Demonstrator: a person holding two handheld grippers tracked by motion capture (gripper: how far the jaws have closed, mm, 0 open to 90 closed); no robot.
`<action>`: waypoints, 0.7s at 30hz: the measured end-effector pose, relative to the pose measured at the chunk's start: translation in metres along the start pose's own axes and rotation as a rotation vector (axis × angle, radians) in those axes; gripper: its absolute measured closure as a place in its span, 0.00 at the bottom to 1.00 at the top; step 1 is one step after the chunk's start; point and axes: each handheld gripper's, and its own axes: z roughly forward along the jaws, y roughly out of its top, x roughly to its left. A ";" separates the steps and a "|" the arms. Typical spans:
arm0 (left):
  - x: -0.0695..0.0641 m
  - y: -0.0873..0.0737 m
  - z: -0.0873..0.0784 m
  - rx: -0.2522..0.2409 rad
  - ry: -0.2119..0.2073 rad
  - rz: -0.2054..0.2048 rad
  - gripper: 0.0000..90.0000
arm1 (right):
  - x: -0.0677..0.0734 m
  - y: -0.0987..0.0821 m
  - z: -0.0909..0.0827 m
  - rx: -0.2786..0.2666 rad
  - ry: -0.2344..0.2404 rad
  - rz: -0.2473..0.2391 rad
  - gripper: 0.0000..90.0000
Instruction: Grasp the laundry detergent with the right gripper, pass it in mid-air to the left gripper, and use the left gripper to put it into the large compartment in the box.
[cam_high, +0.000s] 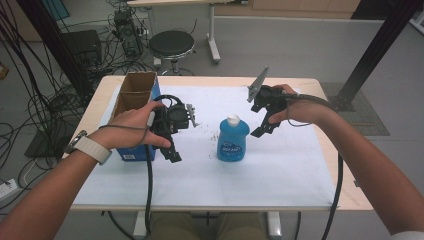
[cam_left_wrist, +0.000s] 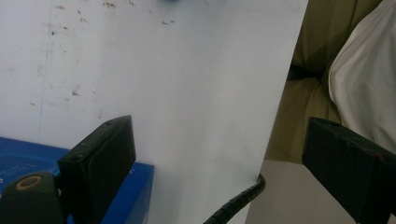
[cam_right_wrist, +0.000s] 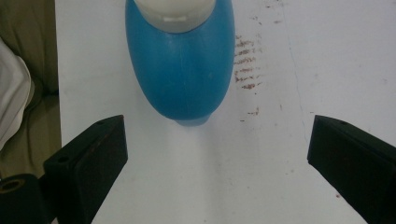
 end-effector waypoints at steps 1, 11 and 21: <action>0.000 0.000 0.001 -0.002 0.000 -0.002 0.11 | 0.001 0.000 0.000 -0.004 -0.002 -0.001 0.05; 0.000 -0.002 0.004 -0.008 -0.004 -0.005 0.11 | 0.003 -0.004 0.004 -0.043 -0.009 0.000 0.05; 0.000 -0.002 0.006 -0.011 -0.007 -0.003 0.11 | 0.007 -0.009 0.010 -0.096 -0.007 -0.005 0.04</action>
